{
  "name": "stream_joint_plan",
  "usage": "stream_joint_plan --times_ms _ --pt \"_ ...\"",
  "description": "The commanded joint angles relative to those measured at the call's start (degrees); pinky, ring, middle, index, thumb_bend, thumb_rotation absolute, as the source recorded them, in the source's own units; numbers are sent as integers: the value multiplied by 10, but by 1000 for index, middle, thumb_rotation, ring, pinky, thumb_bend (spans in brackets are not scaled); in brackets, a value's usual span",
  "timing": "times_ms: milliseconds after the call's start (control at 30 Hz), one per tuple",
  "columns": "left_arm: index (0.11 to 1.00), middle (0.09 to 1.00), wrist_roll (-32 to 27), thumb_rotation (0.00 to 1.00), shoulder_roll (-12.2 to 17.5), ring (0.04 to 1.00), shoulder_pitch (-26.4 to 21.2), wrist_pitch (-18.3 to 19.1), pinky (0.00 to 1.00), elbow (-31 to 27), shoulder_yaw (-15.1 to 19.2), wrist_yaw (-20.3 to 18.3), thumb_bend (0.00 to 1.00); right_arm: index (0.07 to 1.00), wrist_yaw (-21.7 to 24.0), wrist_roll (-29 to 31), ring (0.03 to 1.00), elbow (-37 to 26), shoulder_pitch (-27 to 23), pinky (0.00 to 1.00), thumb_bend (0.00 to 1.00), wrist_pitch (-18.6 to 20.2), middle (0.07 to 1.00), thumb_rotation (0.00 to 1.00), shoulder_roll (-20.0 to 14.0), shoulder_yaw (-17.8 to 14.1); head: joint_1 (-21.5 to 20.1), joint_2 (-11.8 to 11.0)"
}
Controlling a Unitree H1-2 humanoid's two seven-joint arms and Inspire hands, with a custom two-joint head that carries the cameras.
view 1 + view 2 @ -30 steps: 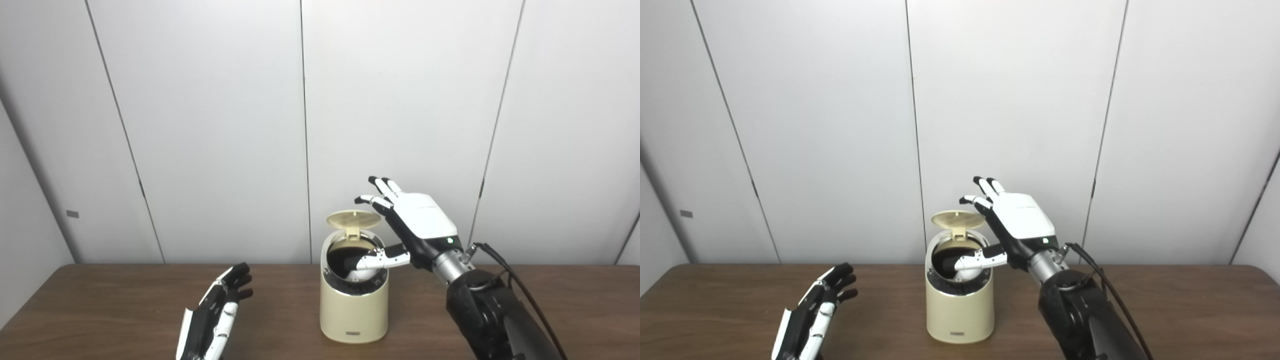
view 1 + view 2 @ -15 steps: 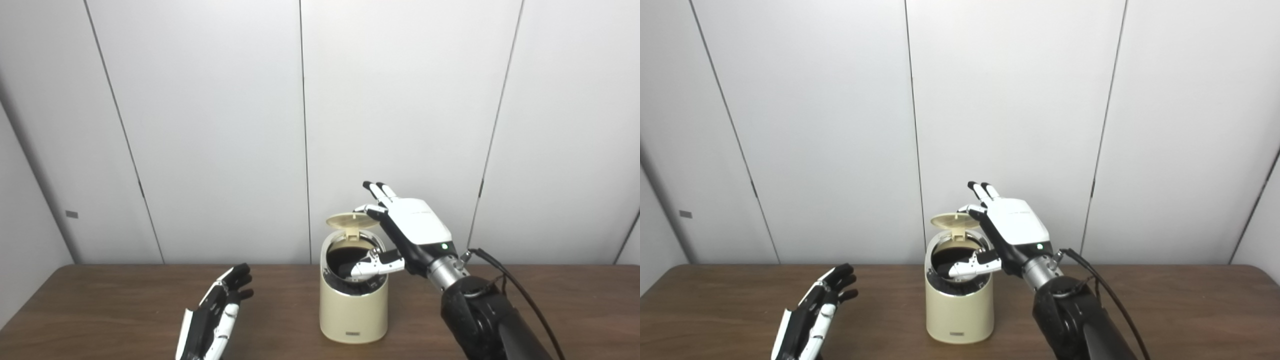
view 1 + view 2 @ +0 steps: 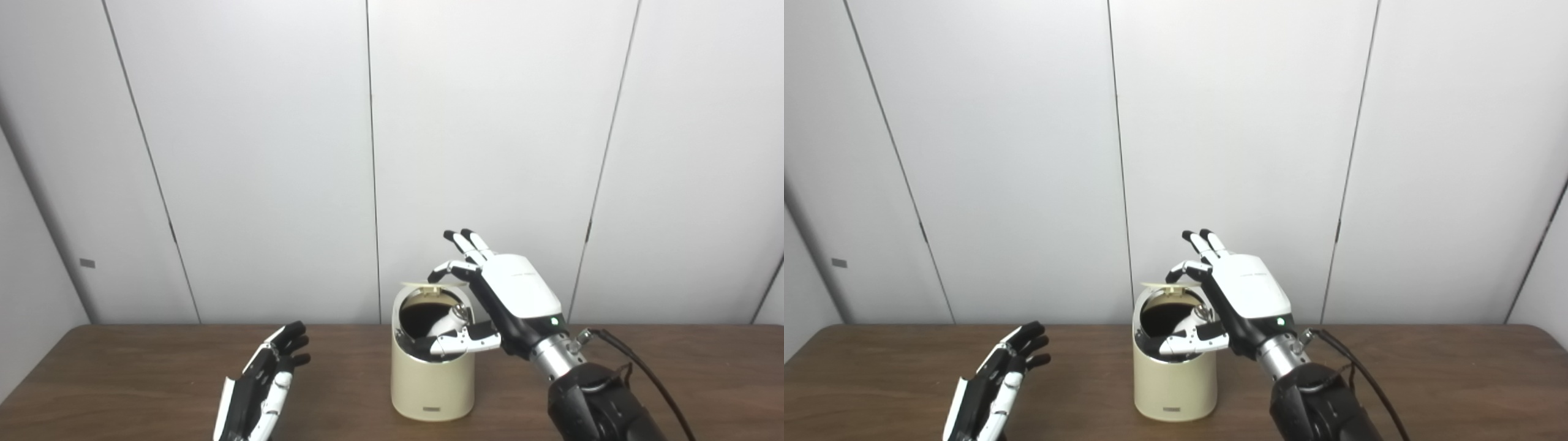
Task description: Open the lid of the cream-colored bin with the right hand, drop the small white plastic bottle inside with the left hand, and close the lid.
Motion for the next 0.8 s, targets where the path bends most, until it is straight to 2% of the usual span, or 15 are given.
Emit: stream_joint_plan --times_ms 0,400,633,700,767 --pt "819 845 0 651 1 829 -14 -13 758 -19 1 -2 462 665 -5 0 1000 -25 -14 905 949 4 970 785 1 -8 -1 0" --pt "814 844 -9 648 -4 838 13 -12 777 -56 -2 1 453 661 29 -2 1000 -64 18 935 954 26 975 800 0 -6 -4 32" --pt "811 839 -16 647 -2 832 35 -9 778 -93 -5 6 465 666 52 -15 1000 -84 40 898 974 49 971 829 2 -1 -1 67" --pt "804 832 -16 637 -2 825 41 -3 770 -107 -5 12 451 677 60 -16 1000 -88 44 896 973 55 977 829 4 0 0 74" --pt "799 828 -20 635 -4 822 49 14 764 -131 -4 18 454 682 65 -16 1000 -91 50 892 972 57 977 824 4 0 2 91"
